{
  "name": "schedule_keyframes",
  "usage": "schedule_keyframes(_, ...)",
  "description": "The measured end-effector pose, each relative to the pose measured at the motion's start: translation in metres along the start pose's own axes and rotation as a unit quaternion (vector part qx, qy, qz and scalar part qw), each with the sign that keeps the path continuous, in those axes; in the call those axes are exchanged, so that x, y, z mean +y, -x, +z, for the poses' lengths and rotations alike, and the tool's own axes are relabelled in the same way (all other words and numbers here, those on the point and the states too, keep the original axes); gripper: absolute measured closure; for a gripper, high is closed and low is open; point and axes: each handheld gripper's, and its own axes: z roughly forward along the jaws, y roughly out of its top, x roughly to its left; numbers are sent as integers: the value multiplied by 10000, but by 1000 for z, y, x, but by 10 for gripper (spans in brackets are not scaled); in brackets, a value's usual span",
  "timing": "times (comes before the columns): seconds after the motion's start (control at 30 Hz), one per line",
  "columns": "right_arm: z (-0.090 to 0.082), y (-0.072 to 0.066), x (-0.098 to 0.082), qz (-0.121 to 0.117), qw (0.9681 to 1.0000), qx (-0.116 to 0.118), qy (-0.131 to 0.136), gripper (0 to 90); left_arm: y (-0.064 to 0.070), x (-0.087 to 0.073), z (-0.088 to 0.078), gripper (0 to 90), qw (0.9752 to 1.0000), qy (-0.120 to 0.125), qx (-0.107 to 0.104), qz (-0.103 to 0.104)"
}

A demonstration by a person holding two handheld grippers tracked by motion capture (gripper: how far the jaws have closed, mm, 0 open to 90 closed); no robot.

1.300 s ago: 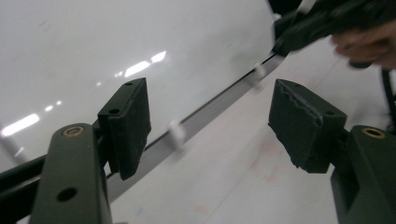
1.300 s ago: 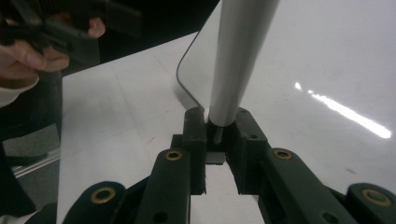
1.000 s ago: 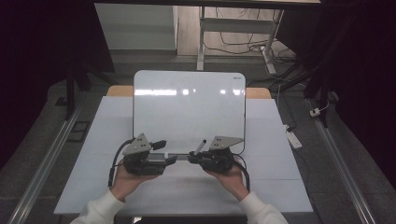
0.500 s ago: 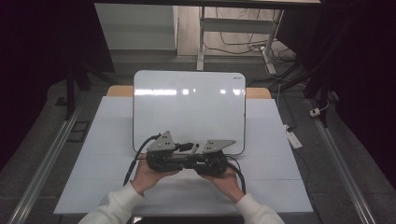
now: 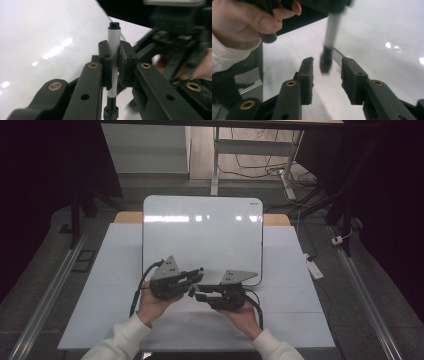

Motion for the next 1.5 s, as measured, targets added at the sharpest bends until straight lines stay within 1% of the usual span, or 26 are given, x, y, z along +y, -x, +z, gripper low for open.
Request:
schedule_keyframes(0.07, -11, 2, -1, 2, 9998, -181, 60, 582, -12, 1, -8, 810, 9997, 64, 167, -146)
schedule_keyframes(0.13, -23, 6, -5, 70, 9993, -343, 117, 569, -25, 4, -15, 810, 9990, 128, 316, -299)
schedule_keyframes(0.2, -37, 12, -11, 122, 9984, -533, 175, 558, -37, 7, -20, 810, 9979, 143, 499, -397)
schedule_keyframes(0.23, -44, 15, -14, 110, 9976, -651, 196, 551, -44, 9, -22, 809, 9972, 148, 581, -436)
schedule_keyframes(0.3, -57, 21, -21, -13, 9951, -970, 174, 536, -55, 13, -24, 809, 9960, 144, 712, -513)
schedule_keyframes(0.43, -83, 31, -37, -112, 9891, -1465, 135, 510, -78, 20, -27, 809, 9934, 137, 893, -710)
schedule_keyframes(0.5, -95, 35, -44, -80, 9871, -1593, 163, 501, -88, 24, -28, 809, 9919, 113, 1012, -756)
schedule_keyframes(0.57, -105, 37, -49, -124, 9837, -1790, 146, 489, -97, 29, -29, 809, 9902, 103, 1131, -817)
schedule_keyframes(0.7, -120, 39, -57, -168, 9788, -2038, 112, 479, -114, 38, -32, 808, 9860, 95, 1364, -951)
schedule_keyframes(0.77, -124, 41, -60, -167, 9770, -2126, 83, 477, -123, 43, -33, 808, 9839, 80, 1464, -1018)
schedule_keyframes(0.87, -128, 43, -63, -105, 9754, -2200, 94, 477, -138, 47, -31, 808, 9798, 18, 1645, -1134)
schedule_keyframes(0.97, -131, 46, -64, -62, 9744, -2244, 100, 476, -152, 48, -28, 807, 9762, -14, 1716, -1323)
schedule_keyframes(1.07, -132, 47, -65, -44, 9737, -2278, 97, 477, -164, 50, -24, 806, 9725, -34, 1857, -1402)
schedule_keyframes(1.17, -132, 49, -66, -13, 9734, -2289, 98, 477, -176, 52, -20, 805, 9696, 18, 1915, -1522)
schedule_keyframes(1.27, -132, 49, -67, 3, 9732, -2296, 96, 477, -182, 55, -18, 805, 9680, 36, 1965, -1562)
schedule_keyframes(1.4, -133, 50, -67, 10, 9733, -2293, 99, 477, -186, 58, -14, 804, 9672, 11, 2038, -1519)
schedule_keyframes(1.5, -132, 51, -68, 19, 9737, -2276, 90, 478, -188, 59, -12, 802, 9660, 3, 2110, -1496)
